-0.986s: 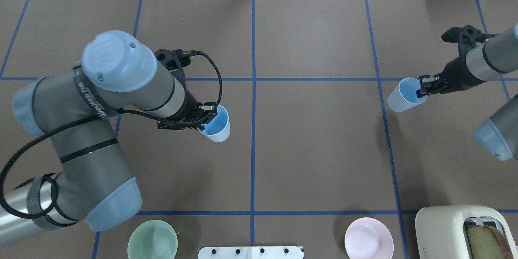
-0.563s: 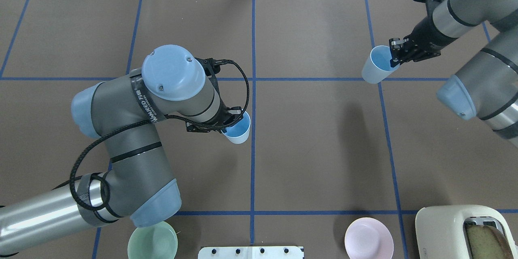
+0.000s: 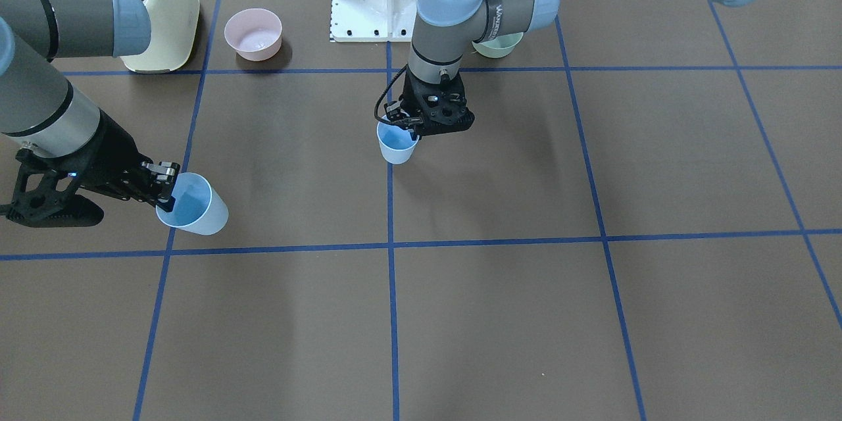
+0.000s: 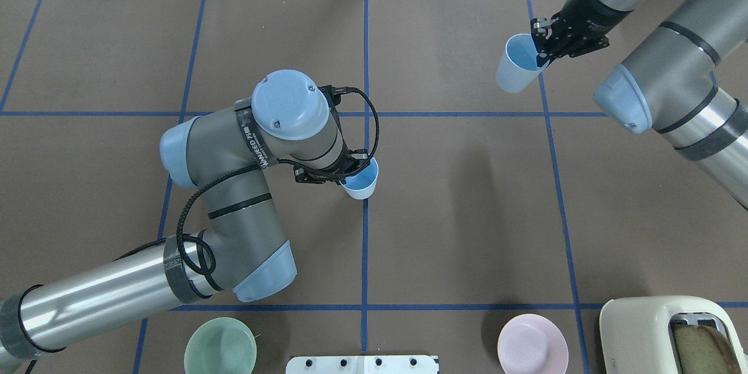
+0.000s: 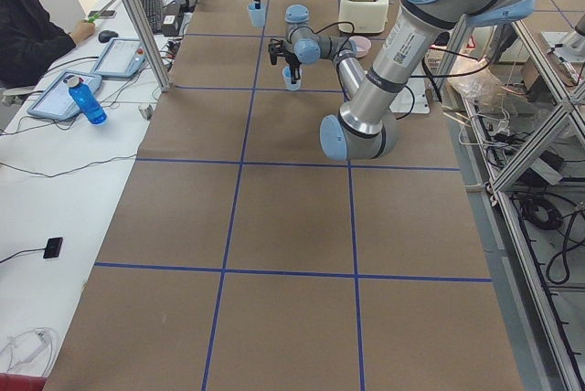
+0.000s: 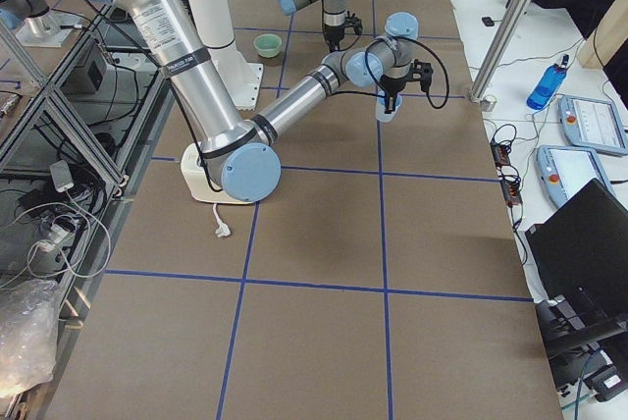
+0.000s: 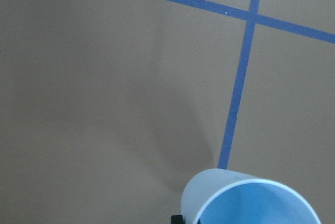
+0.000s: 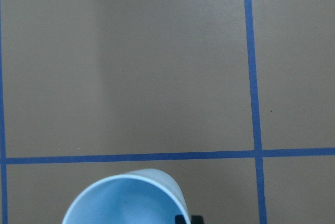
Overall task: Stack blue cups with both arms
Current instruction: 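Carry the left cup toward center while the right arm lifts its cup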
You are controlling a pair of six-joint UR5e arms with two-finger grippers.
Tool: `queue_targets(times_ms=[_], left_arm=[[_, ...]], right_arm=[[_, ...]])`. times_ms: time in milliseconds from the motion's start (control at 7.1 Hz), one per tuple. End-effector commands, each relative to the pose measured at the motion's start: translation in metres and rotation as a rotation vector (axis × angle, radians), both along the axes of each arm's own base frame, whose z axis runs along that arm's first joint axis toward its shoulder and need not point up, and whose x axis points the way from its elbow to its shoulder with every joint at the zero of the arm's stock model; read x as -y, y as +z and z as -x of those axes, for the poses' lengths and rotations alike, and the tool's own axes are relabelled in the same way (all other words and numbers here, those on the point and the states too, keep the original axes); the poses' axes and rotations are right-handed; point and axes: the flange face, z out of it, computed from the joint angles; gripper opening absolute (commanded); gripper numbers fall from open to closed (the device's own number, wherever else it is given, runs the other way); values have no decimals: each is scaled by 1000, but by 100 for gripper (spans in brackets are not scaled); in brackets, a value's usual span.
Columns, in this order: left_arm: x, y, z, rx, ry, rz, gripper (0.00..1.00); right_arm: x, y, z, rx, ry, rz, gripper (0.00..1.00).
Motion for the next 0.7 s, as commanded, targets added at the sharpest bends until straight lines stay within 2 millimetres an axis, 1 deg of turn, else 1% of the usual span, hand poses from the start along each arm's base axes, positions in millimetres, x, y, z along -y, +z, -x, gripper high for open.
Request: queue_targets(times_ms=[0, 282, 563], left_arm=[[4, 3, -8, 0, 1, -2, 0], [4, 6, -10, 5, 3, 1, 0], [0, 9, -15, 12, 11, 4, 0]], right_arm=[[3, -4, 0, 3, 6, 2, 0], [3, -6, 0, 6, 6, -2, 0], [3, -6, 0, 6, 7, -3, 0]])
